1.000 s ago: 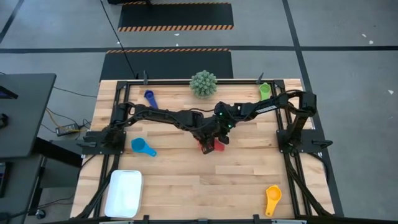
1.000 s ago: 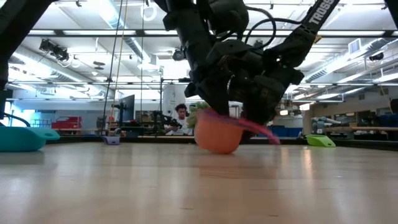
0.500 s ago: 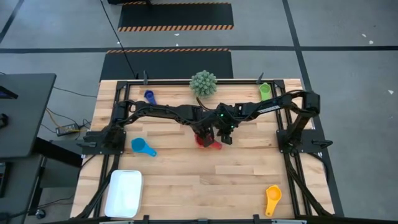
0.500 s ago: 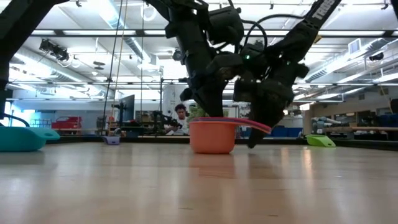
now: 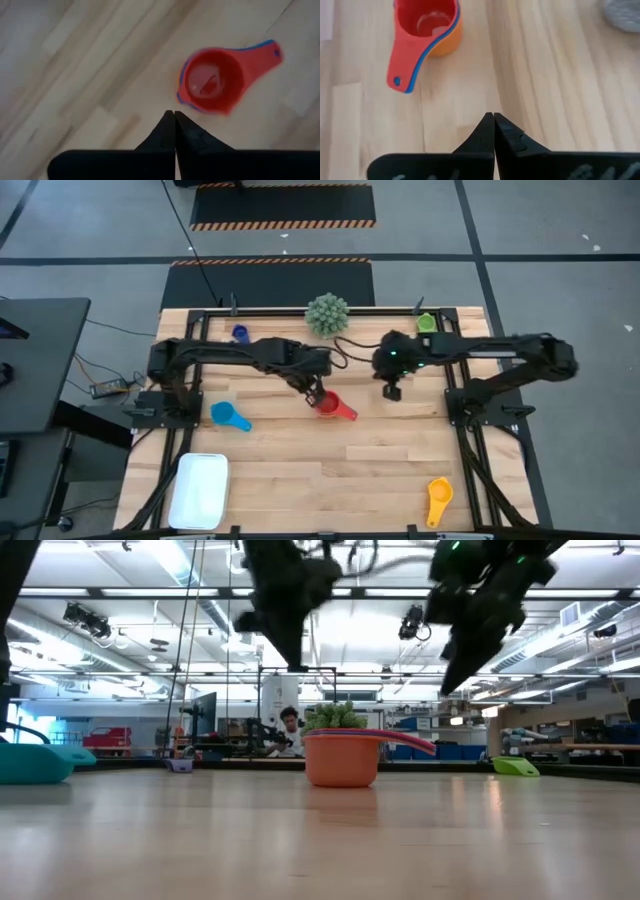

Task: Nest measuring cups in basket
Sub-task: Stack the light blue measuring cup on top of the red measuring cup

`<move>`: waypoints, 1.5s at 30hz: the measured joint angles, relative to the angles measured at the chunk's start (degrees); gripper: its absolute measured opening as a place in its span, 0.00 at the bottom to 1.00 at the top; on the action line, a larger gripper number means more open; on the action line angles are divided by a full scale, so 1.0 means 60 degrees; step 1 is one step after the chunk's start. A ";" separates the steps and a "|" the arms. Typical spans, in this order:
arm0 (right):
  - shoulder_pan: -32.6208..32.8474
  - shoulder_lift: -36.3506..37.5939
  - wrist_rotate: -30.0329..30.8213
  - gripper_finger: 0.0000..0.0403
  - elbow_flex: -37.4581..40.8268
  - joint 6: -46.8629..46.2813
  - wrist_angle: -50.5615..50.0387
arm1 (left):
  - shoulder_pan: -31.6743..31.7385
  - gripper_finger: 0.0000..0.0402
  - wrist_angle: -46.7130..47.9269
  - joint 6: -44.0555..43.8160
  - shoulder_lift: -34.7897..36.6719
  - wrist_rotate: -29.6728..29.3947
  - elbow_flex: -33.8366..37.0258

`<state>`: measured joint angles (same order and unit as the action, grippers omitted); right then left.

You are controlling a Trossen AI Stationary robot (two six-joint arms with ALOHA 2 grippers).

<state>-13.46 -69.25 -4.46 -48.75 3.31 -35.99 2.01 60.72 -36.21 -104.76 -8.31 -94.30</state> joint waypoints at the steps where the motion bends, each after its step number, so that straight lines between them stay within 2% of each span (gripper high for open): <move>1: 0.0053 0.0340 0.0135 0.00 0.0000 -0.0098 -0.0266 | -0.0126 0.00 0.0380 -0.0236 0.0142 -0.0065 0.0000; 6: 0.0405 0.1915 0.0749 0.00 0.0000 -0.0999 -0.1142 | -0.0815 0.00 0.1994 -0.1243 0.0930 -0.0743 0.0004; 11: 0.0819 0.2946 0.0858 0.00 0.0000 -0.1826 -0.1941 | -0.1429 0.00 0.3745 -0.2857 0.1453 -0.1153 -0.0004; 16: 0.1348 0.3289 0.1456 0.00 0.0000 -0.2271 -0.2810 | -0.2153 0.00 0.4920 -0.4197 0.1659 -0.1164 0.0003; 23: 0.1951 0.3344 0.1570 0.00 0.0000 -0.2707 -0.2985 | -0.2991 0.00 0.4890 -0.5111 0.1692 -0.0659 0.0220; 28: 0.2303 0.3344 0.1573 0.00 0.0000 -0.2815 -0.2948 | -0.3463 0.00 0.4890 -0.6509 0.2114 -0.0539 0.1400; 39: 0.2565 0.3341 0.1575 0.00 0.0000 -0.3079 -0.2600 | -0.4400 0.00 0.4054 -0.9782 0.4711 -0.0461 0.4439; 45: 0.2565 0.3341 0.1508 0.00 0.0000 -0.3384 -0.2513 | -0.4459 0.01 0.3478 -1.0209 0.5371 0.0210 0.5746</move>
<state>1.93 -49.21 4.59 -48.75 -16.99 -51.07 -24.75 81.59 -97.46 -72.53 -7.05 -59.83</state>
